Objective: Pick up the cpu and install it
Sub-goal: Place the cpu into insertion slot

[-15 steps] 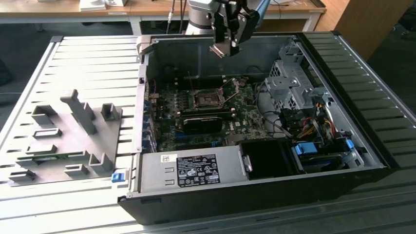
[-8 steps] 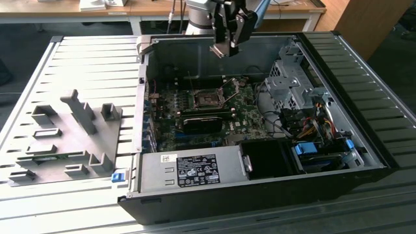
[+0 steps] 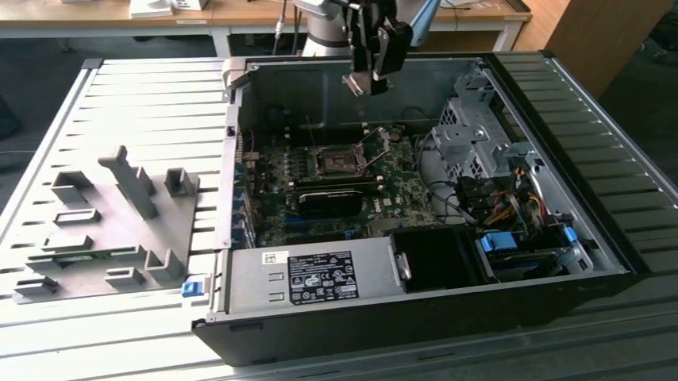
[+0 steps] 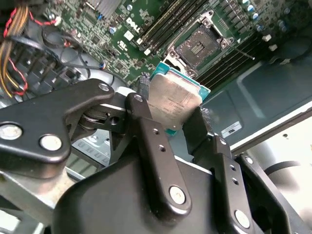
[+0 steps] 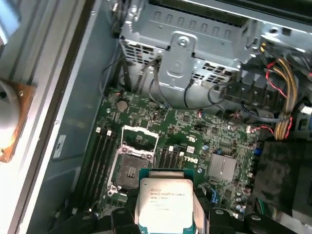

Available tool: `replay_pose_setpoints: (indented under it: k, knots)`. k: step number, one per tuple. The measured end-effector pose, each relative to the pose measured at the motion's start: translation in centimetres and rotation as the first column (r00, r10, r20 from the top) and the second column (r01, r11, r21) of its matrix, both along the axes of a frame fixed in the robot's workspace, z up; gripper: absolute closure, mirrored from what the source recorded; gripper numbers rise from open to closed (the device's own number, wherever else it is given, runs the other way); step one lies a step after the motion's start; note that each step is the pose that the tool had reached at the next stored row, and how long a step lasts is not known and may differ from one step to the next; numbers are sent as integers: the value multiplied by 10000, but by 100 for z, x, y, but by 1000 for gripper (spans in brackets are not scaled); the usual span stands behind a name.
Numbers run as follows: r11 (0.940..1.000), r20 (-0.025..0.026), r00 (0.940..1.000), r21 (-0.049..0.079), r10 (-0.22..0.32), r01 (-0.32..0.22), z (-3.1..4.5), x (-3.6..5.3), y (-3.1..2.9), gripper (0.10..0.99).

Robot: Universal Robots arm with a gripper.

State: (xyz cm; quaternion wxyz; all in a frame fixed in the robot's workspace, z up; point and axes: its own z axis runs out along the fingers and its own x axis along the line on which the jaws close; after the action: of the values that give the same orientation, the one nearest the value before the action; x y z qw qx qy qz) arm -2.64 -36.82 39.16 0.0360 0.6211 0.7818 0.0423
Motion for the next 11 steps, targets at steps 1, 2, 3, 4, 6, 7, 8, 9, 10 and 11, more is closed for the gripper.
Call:
replay_pose_setpoints:
  k: [1, 2, 3, 4, 6, 7, 8, 9, 10, 11]
  knots:
    - [9999, -11, 9999, -1, -111, 111, -2, 0, 0, 557]
    - [9998, -24, 9998, -1, -204, 204, -6, -1, 0, 557]
    - [9995, -31, 9995, -2, -315, 315, -10, 0, 0, 557]
    - [9990, -32, 9990, -1, -450, 450, -12, 0, 1, 557]
    - [9972, -33, 9972, -2, -753, 753, -17, 0, 0, 557]
    - [9957, -32, 9957, -2, -922, 922, -20, 0, 0, 557]
    - [9943, -32, 9943, -2, -1064, 1064, -22, 0, 0, 557]
    - [9931, -36, 9931, 0, -1171, 1171, -23, 0, 0, 557]
    - [9922, -50, 9922, 6, -1247, 1247, -24, 0, 0, 557]
    - [9915, -82, 9915, 11, -1301, 1301, -27, 0, 1, 557]
